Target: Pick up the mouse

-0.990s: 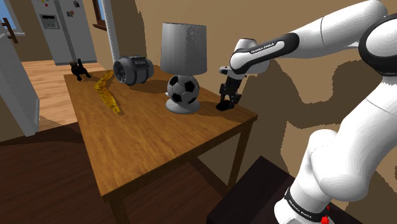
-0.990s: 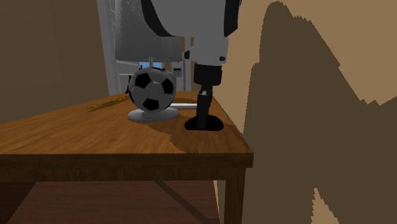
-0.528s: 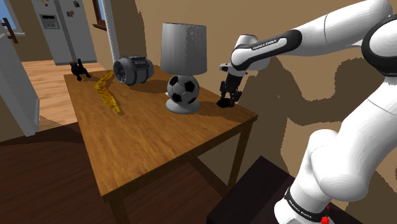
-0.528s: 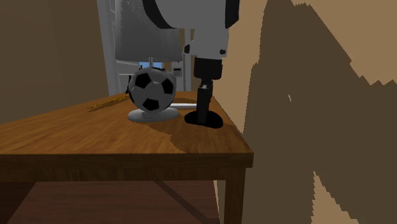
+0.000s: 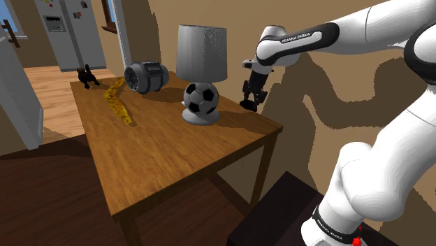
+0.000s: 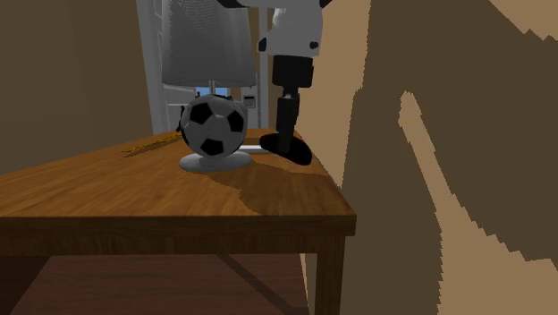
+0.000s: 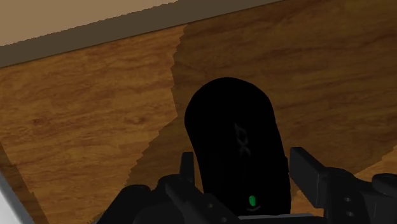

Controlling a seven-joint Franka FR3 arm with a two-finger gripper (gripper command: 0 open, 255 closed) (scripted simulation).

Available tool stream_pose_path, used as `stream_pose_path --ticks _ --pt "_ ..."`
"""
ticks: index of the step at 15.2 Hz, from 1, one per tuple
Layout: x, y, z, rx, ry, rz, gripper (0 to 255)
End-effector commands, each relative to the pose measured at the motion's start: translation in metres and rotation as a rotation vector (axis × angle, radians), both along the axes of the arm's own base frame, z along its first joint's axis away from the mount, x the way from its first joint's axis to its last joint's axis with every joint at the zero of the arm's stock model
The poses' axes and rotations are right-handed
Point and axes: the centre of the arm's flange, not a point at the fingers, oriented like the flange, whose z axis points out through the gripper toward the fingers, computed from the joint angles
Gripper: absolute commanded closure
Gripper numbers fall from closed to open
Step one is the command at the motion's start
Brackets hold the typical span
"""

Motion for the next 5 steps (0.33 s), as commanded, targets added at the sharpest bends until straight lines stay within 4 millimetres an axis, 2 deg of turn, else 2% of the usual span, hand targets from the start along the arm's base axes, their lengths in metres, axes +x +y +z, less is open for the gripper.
stream_pose_path --ticks 1,3,5 --pt "-0.001 0.001 0.009 0.000 0.000 0.000 255" --pt "-0.001 0.001 0.020 0.000 0.000 0.000 255" --pt "-0.001 0.001 0.021 0.000 0.000 0.000 255"
